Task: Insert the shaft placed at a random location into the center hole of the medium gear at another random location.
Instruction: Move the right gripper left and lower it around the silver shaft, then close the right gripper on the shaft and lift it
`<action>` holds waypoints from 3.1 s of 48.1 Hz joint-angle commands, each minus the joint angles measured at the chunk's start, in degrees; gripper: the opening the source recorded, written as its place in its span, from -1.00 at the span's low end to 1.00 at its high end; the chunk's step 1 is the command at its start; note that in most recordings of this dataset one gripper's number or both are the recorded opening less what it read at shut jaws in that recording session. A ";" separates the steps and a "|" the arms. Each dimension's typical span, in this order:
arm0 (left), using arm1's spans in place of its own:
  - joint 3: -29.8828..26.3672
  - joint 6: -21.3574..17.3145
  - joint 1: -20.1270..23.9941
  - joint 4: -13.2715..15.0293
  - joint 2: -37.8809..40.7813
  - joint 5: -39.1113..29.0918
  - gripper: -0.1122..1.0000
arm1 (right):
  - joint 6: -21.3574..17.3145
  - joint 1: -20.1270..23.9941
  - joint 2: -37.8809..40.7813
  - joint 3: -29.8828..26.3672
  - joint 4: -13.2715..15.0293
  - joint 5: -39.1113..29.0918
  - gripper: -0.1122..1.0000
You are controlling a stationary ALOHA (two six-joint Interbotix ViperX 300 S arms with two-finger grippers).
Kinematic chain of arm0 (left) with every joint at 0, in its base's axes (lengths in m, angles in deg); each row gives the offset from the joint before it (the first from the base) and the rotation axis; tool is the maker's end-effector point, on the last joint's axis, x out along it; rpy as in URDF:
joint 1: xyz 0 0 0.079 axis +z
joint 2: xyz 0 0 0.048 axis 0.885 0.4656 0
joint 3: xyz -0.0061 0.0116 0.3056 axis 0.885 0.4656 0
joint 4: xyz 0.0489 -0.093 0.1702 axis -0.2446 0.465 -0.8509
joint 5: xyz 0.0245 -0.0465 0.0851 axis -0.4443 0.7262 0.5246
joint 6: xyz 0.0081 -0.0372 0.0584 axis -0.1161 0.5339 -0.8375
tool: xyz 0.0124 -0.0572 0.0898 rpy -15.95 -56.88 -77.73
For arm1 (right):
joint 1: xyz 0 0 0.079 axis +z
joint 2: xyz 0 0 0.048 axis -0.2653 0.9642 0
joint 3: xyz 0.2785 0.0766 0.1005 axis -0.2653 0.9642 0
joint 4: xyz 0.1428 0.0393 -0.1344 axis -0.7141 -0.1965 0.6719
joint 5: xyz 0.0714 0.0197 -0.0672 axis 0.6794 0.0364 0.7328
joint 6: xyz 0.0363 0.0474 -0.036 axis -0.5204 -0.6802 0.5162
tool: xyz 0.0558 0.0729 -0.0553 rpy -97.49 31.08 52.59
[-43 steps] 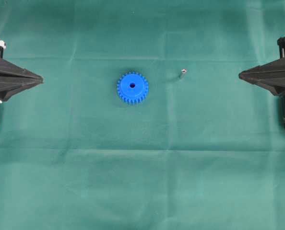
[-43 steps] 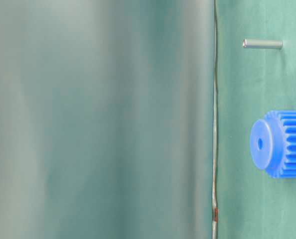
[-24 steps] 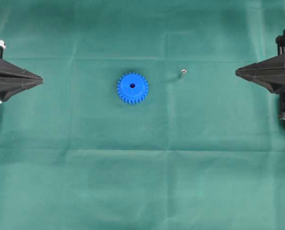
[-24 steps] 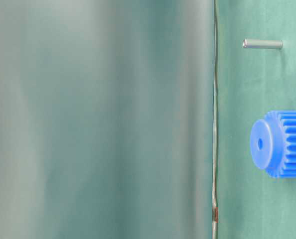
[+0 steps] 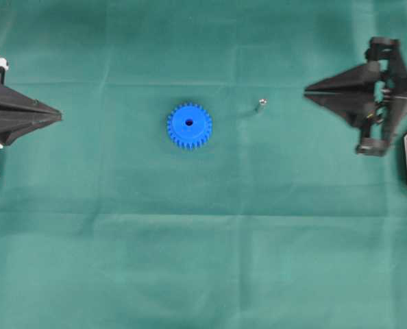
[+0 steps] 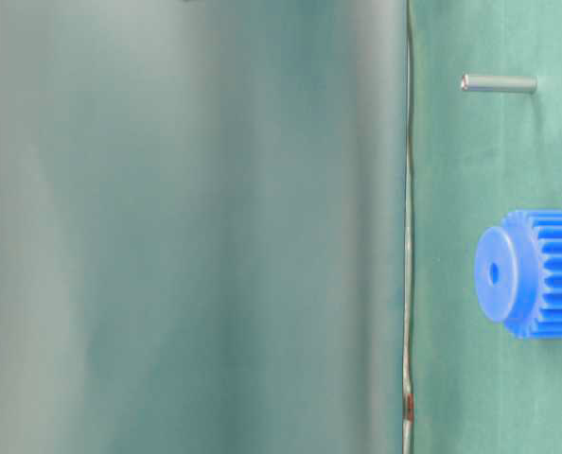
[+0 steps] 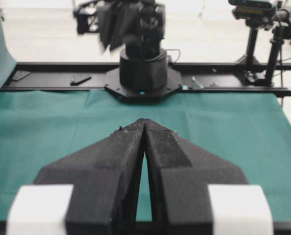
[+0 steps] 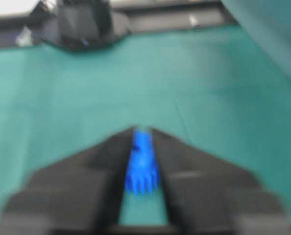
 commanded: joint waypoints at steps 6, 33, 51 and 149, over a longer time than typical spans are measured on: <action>-1.49 -0.09 -0.09 -0.18 0.26 0.18 -0.79 | -0.09 -2.29 10.90 -2.64 -0.53 4.31 0.58; -1.41 0.18 0.00 -0.18 0.26 -0.53 -0.79 | -0.35 -7.03 34.10 -4.75 -1.93 12.30 0.77; -1.41 0.26 0.26 -0.18 0.26 -1.23 -0.79 | -0.35 -7.03 37.18 -5.19 -2.46 12.66 0.76; -1.49 0.53 0.35 -0.18 0.26 -2.02 -0.79 | -0.18 -5.36 23.82 -12.57 -2.29 -7.82 -0.56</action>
